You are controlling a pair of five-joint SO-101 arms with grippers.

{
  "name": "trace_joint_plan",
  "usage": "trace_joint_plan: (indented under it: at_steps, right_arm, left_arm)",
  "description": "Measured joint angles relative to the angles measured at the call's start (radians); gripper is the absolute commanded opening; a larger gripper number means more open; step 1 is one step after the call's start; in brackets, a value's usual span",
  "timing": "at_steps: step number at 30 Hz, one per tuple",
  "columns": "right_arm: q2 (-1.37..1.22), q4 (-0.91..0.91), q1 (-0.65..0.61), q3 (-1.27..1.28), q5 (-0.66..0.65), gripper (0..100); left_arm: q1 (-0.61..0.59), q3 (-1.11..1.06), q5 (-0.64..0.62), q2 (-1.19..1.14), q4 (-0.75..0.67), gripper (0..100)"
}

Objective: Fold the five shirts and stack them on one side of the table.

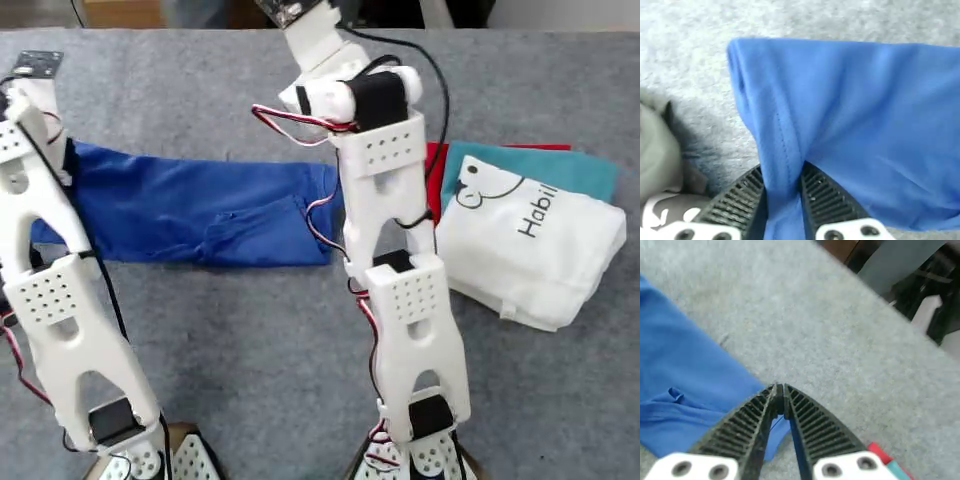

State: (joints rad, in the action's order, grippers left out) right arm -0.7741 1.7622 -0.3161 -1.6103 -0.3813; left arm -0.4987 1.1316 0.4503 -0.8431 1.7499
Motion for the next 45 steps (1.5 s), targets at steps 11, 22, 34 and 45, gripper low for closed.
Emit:
trace_joint_plan:
  at_steps: [11,22,34,45]
  right_arm:
    - [0.206,0.002,0.170,-0.002,0.000,1.5]
    - [0.315,0.002,0.311,0.084,-0.049,1.5]
    - [0.318,0.002,0.414,0.051,-0.052,1.5]
    - [0.318,0.002,0.450,0.021,-0.052,1.5]
  left_arm:
    - [0.196,-0.149,-0.057,0.115,0.000,3]
    - [0.471,-0.462,-0.259,0.400,0.000,3]
    - [0.744,-0.508,-0.423,0.446,0.002,3]
    - [0.864,-0.508,-0.509,0.347,-0.183,3]
